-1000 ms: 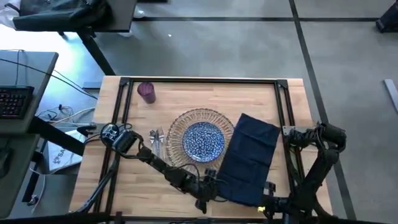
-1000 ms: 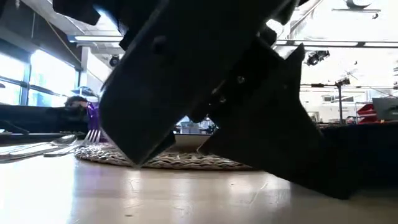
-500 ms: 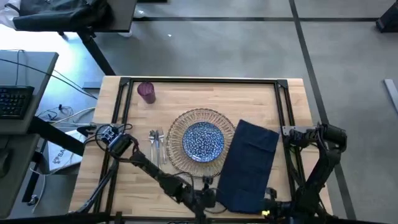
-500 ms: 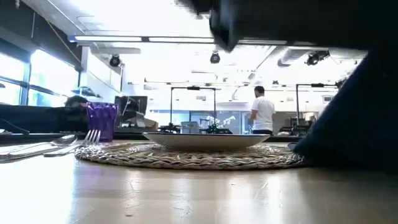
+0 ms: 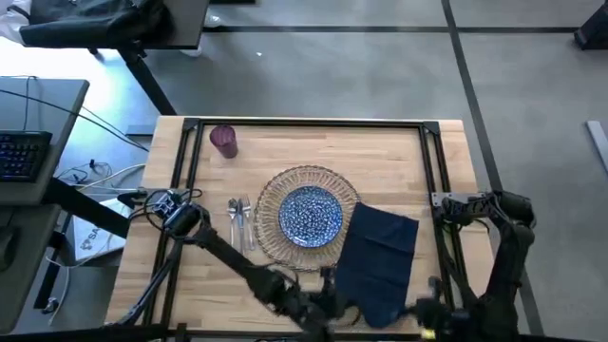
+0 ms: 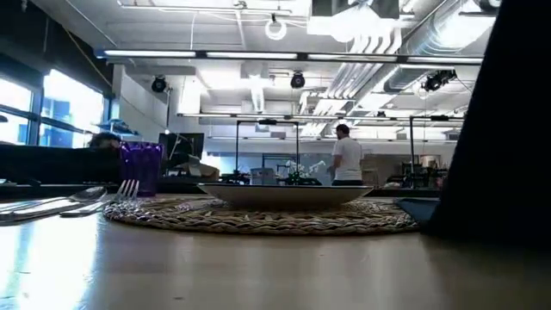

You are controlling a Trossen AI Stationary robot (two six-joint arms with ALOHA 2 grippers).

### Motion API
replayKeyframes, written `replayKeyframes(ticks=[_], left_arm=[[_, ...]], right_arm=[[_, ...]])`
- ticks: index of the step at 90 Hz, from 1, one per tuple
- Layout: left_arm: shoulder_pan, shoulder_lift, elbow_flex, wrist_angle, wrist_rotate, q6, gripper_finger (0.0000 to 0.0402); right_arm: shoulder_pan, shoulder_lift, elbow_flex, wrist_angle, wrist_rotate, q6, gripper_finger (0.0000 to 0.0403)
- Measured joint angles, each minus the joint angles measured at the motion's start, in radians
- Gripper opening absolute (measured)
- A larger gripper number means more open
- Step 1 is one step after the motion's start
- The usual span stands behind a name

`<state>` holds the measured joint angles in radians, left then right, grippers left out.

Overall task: Set table place
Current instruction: Fold the blue napkin

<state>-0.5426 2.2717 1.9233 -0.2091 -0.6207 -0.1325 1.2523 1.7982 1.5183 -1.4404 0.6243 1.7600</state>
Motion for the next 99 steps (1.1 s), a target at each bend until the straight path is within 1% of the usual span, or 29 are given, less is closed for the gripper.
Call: replayKeyframes(ticks=[5,7,14,21,36,48,59,72,86,92,99], left_arm=[[0.036,0.002,0.000,-0.003,-0.007,0.024,0.0000],[0.052,0.002,0.000,-0.003,-0.004,0.033,0.0000],[0.104,0.001,-0.007,0.006,0.010,0.047,0.0000],[0.150,0.001,-0.017,-0.018,0.005,0.048,0.0000],[0.222,0.002,-0.050,-0.045,0.001,0.007,0.0000],[0.258,0.006,-0.085,0.001,0.002,0.005,0.0000],[0.291,0.007,-0.122,0.053,0.005,0.006,0.0000],[0.325,0.007,-0.158,0.129,-0.003,0.013,0.0000],[0.357,0.012,-0.169,0.211,0.002,0.037,0.0000],[0.367,0.015,-0.177,0.213,0.004,0.037,0.0000],[0.376,0.028,-0.177,0.209,0.009,0.037,0.0000]], right_arm=[[-0.011,-0.001,0.010,-0.123,-0.056,0.053,0.0000],[-0.016,0.000,0.008,-0.134,-0.072,0.058,0.0000],[-0.033,-0.014,-0.045,-0.115,-0.079,0.025,0.0000],[-0.059,-0.019,-0.105,-0.121,-0.089,0.072,0.0000],[-0.104,-0.029,-0.269,-0.131,-0.165,0.169,0.0000],[-0.166,-0.047,-0.369,-0.130,-0.243,0.172,0.0000],[-0.216,-0.067,-0.403,-0.131,-0.254,0.120,0.0000],[-0.289,-0.073,-0.405,-0.131,-0.245,0.038,0.0000],[-0.381,-0.073,-0.419,-0.130,-0.247,-0.055,0.0000],[-0.418,-0.073,-0.446,-0.131,-0.252,-0.085,0.0000],[-0.451,-0.073,-0.481,-0.131,-0.280,-0.121,0.0000]])
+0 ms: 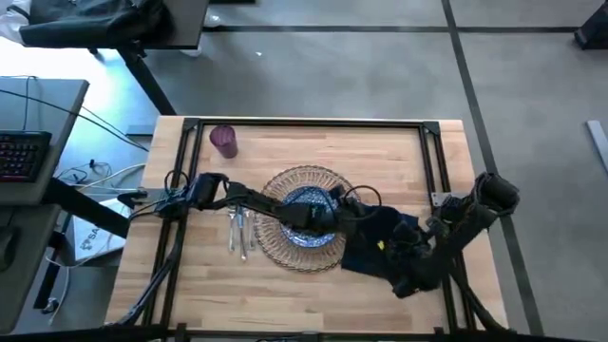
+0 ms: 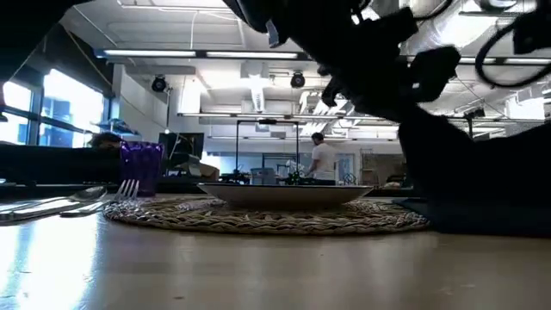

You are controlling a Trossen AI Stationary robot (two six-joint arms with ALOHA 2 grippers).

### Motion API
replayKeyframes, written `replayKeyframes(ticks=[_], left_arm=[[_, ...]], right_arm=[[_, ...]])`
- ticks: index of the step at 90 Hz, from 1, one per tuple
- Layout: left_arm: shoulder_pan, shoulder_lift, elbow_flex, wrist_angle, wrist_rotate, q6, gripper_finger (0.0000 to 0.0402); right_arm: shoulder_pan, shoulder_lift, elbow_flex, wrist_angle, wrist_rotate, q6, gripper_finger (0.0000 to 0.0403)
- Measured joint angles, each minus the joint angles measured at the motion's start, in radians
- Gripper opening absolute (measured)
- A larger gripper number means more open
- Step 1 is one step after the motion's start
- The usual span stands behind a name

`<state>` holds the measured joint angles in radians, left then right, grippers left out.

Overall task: Set table place
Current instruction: Fold the blue napkin

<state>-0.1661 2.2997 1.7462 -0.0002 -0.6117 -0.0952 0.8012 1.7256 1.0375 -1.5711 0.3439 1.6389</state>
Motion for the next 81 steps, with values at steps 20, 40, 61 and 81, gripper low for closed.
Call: replayKeyframes(ticks=[20,40,61,81], left_arm=[[0.003,0.027,0.001,0.011,0.042,-0.005,0.0000],[0.011,0.055,0.000,0.016,0.017,-0.010,0.0000],[0.011,0.062,0.001,0.023,-0.053,-0.034,0.0023],[0.011,0.060,0.001,0.014,-0.055,-0.034,0.0098]], right_arm=[[-0.009,0.000,-0.040,0.007,-0.067,-0.036,0.0000],[-0.010,0.000,-0.039,0.011,-0.041,-0.045,0.0000],[-0.009,0.000,-0.039,0.009,-0.010,-0.022,0.0005],[-0.009,0.000,-0.039,0.001,-0.003,0.001,0.0083]])
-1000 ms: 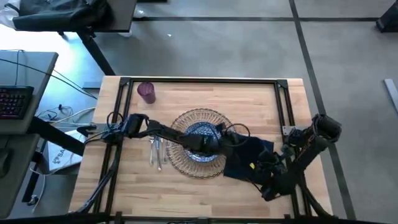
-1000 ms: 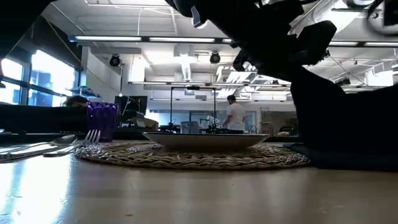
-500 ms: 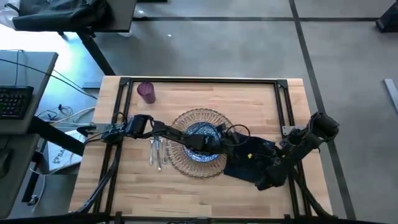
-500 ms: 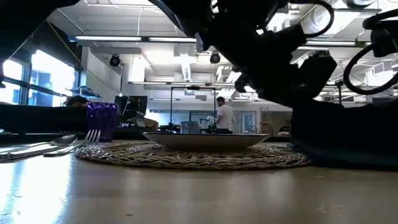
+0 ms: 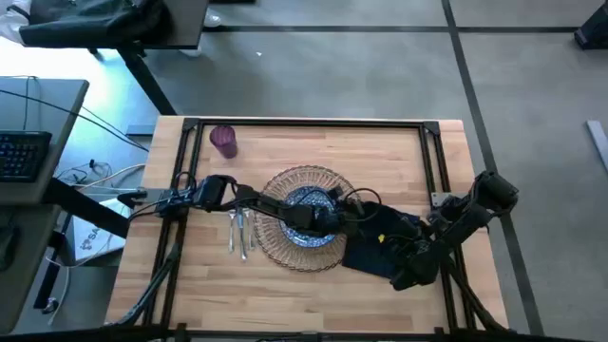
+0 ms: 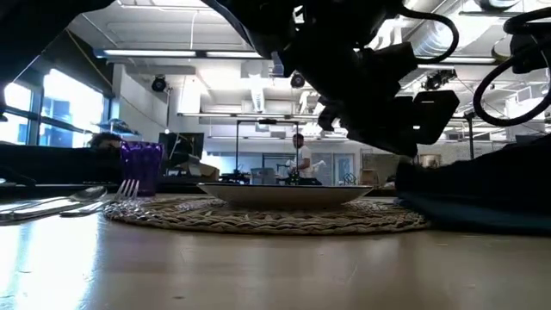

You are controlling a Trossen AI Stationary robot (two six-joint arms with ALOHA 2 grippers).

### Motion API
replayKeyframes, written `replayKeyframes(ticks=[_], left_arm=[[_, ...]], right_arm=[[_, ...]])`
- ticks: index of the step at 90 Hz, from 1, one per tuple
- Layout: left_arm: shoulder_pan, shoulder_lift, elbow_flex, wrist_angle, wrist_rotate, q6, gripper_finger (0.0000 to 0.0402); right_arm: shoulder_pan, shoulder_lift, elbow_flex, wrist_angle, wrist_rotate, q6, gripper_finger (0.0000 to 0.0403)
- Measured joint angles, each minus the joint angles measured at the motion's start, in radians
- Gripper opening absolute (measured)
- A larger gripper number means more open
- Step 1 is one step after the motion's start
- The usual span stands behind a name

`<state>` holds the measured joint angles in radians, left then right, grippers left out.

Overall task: Set table place
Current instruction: Fold the blue napkin

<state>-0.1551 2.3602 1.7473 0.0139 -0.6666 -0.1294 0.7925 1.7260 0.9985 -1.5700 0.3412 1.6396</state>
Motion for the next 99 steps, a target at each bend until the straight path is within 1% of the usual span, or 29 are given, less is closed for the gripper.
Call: replayKeyframes(ticks=[8,16,24,30,36,43,49,53,61,69,79,87,99], left_arm=[[-0.005,-0.011,0.000,-0.015,0.000,0.002,0.0120],[-0.019,-0.032,0.003,-0.038,-0.010,0.036,0.0132],[-0.045,-0.056,0.009,-0.058,-0.004,0.094,0.0138],[-0.063,-0.067,0.010,-0.059,0.030,0.130,0.0138],[-0.078,-0.070,0.010,-0.069,0.097,0.134,0.0138],[-0.086,-0.070,0.010,-0.097,0.196,0.111,0.0138],[-0.102,-0.070,0.010,-0.128,0.224,0.095,0.0138],[-0.118,-0.072,0.010,-0.149,0.203,0.089,0.0137],[-0.169,-0.089,0.009,-0.215,0.117,0.082,0.0133],[-0.226,-0.117,0.009,-0.270,0.043,0.054,0.0130],[-0.288,-0.146,0.009,-0.327,-0.028,0.000,0.0128],[-0.334,-0.158,0.009,-0.363,-0.072,-0.041,0.0128],[-0.389,-0.169,0.009,-0.367,-0.138,-0.069,0.0128]], right_arm=[[0.004,0.000,0.000,0.000,0.012,0.000,0.0124],[0.027,0.000,0.001,0.000,0.041,-0.064,0.0158],[0.049,-0.019,0.001,0.001,0.037,-0.120,0.0180],[0.067,-0.060,0.001,0.017,0.044,-0.156,0.0189],[0.080,-0.117,0.001,0.096,0.069,-0.209,0.0192],[0.088,-0.206,-0.021,0.237,0.119,-0.306,0.0192],[0.074,-0.280,-0.062,0.380,0.119,-0.413,0.0193],[0.057,-0.323,-0.103,0.477,0.095,-0.470,0.0193],[0.007,-0.395,-0.201,0.629,0.034,-0.562,0.0193],[-0.043,-0.425,-0.295,0.773,-0.014,-0.620,0.0193],[-0.106,-0.436,-0.354,0.866,-0.023,-0.660,0.0198],[-0.154,-0.435,-0.378,0.927,-0.001,-0.701,0.0209],[-0.233,-0.429,-0.397,0.979,-0.009,-0.780,0.0217]])
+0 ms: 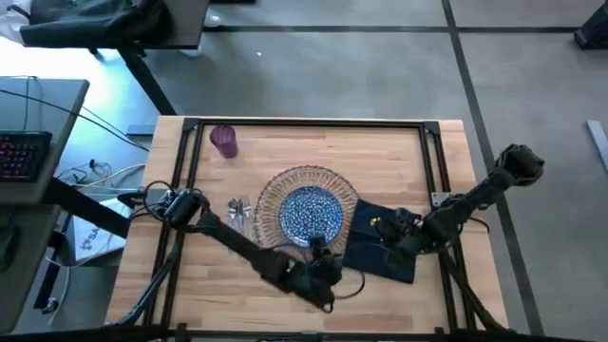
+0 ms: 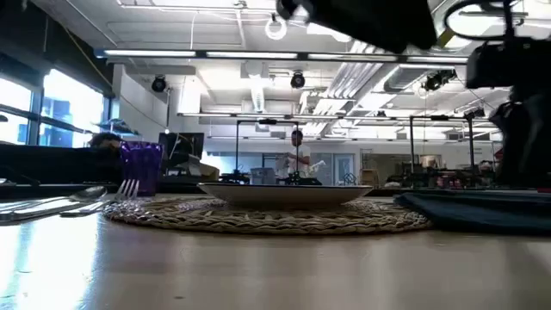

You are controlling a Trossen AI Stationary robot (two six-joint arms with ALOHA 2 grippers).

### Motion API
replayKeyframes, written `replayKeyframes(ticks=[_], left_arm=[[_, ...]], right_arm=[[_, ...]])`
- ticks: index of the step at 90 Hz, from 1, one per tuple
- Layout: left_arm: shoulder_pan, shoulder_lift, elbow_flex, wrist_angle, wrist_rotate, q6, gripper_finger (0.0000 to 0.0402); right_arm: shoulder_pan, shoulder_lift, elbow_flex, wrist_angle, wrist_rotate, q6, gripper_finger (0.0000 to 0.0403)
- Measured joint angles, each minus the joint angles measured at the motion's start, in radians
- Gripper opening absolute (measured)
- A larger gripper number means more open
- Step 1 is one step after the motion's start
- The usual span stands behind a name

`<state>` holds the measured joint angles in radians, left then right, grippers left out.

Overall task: Set table place
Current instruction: Fold the blue napkin

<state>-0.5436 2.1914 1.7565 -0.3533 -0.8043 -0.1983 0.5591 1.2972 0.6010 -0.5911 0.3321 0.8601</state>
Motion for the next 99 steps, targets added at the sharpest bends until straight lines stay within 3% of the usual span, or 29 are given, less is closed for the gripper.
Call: replayKeyframes(ticks=[46,60,80,99], left_arm=[[0.027,0.001,-0.001,-0.009,0.061,-0.061,0.0128],[0.032,0.001,-0.001,-0.005,0.063,-0.062,0.0128],[0.033,0.001,-0.001,-0.001,0.064,-0.054,0.0128],[0.033,0.002,-0.002,0.000,0.062,-0.042,0.0128]], right_arm=[[-0.064,0.069,-0.066,0.095,-0.066,-0.101,0.0163],[-0.064,0.090,-0.065,0.101,-0.085,-0.117,0.0115],[-0.063,0.076,-0.042,0.068,-0.110,-0.132,0.0016],[-0.063,0.059,0.099,-0.116,-0.111,-0.182,0.0002]])
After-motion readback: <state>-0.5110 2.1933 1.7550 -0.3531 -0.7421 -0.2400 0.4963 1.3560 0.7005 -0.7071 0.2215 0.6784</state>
